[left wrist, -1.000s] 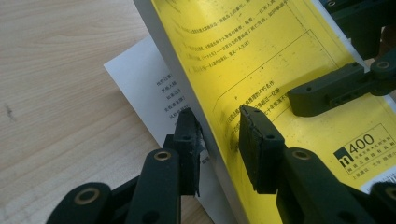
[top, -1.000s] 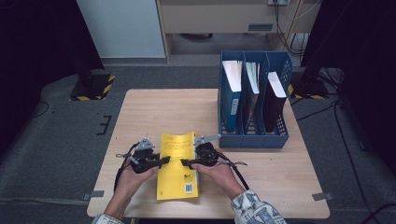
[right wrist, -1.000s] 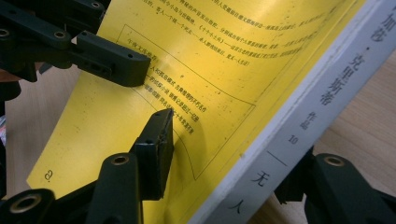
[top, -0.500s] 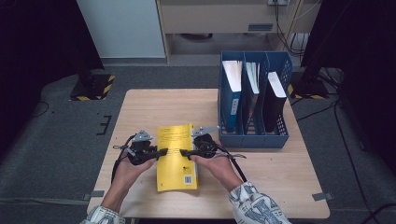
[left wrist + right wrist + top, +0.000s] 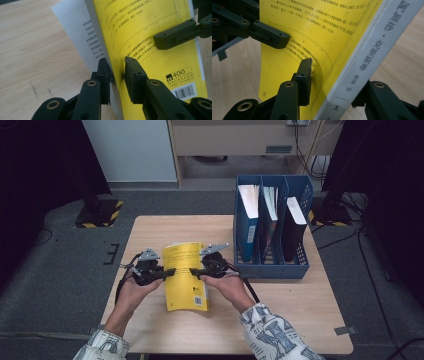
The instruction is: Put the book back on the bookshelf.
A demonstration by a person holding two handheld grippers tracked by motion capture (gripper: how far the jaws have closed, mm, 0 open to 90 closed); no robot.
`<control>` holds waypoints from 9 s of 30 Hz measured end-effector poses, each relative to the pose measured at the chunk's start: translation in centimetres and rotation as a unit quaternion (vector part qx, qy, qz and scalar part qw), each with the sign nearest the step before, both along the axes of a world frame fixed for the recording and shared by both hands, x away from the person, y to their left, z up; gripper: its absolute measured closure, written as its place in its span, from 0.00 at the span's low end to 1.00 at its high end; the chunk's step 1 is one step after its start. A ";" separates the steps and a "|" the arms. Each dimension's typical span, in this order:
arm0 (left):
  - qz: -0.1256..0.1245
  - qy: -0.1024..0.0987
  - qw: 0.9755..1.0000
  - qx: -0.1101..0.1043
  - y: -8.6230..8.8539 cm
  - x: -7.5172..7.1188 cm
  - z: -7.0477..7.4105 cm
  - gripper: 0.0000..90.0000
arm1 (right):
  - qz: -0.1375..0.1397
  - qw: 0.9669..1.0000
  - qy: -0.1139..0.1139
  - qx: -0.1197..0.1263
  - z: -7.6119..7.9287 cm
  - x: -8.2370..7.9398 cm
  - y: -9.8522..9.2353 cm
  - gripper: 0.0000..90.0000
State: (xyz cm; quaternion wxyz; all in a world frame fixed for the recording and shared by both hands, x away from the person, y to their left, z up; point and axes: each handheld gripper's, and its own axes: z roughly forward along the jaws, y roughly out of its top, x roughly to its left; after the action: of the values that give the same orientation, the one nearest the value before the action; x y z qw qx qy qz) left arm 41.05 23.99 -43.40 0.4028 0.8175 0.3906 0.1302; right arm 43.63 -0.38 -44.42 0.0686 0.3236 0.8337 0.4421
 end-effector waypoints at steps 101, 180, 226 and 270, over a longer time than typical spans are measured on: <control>0.102 -0.068 0.992 -0.032 0.6 -3.0 -2.9 0.37 | 0.022 0.996 -0.075 0.036 2.9 -2.8 -0.2 0.62; 0.125 -0.028 0.992 0.019 3.6 -5.9 -7.0 0.15 | -0.048 0.993 -0.080 0.070 4.0 -0.2 -1.0 0.83; 0.130 0.041 0.987 0.080 3.5 -5.3 -9.2 0.07 | -0.070 0.989 -0.045 0.123 7.1 -1.6 -6.2 0.84; 0.129 0.022 0.988 0.080 3.1 -5.6 -10.0 0.00 | -0.125 0.983 -0.024 0.132 7.1 -4.5 -14.7 0.83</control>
State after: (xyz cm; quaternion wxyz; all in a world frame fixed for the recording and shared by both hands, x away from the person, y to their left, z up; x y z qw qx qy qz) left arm 35.42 27.11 -53.43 0.3072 0.7924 0.4902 0.1935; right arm 39.09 -15.08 -37.36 0.0998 0.4207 0.7190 0.5442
